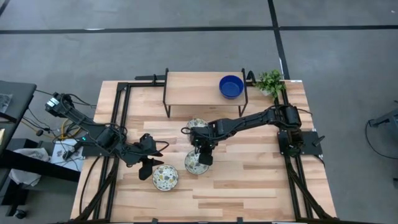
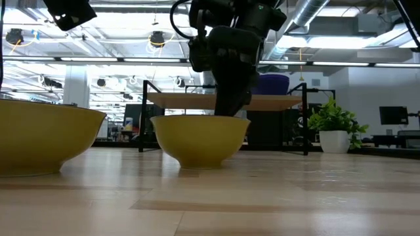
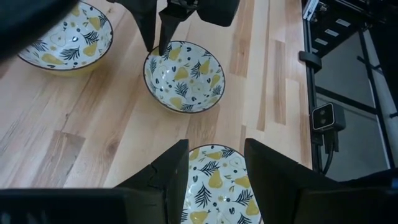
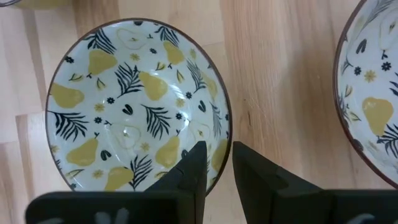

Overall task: Pick & Place Mini bowls
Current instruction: Put the middle white patterned bowl on the shelf

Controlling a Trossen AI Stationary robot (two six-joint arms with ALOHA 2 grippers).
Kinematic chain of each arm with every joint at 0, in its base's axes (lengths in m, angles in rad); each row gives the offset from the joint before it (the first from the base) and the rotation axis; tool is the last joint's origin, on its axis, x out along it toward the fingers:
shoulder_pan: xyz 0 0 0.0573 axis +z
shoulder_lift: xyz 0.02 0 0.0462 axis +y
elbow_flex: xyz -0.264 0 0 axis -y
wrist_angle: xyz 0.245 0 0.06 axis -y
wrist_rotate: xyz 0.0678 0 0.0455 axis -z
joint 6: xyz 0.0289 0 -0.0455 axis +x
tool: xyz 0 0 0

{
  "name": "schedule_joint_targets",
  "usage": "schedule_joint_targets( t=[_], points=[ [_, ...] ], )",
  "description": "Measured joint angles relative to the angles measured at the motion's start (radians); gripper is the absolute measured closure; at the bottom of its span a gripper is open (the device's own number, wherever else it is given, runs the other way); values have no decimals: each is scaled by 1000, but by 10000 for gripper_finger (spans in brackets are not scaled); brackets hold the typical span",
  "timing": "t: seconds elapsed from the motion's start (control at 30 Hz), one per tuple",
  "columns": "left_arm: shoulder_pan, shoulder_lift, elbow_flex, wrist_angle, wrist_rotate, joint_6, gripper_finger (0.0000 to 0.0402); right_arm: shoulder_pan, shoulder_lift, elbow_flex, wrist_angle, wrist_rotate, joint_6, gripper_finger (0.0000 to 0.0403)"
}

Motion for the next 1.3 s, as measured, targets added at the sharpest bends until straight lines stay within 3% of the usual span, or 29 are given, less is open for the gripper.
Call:
schedule_joint_targets(
  t=[0.33, 0.73, 1.3],
  points=[
    [0, 0, 0, 0, -1, 0, 247, 0, 0, 0, 0, -2, 18, 332],
    [0, 0, 0, 7, -1, 0, 247, 6, 0, -10, 39, 0, 29, 274],
    [0, 0, 0, 15, -1, 0, 247, 6, 0, -72, 100, 1, 71, 288]
  ],
)
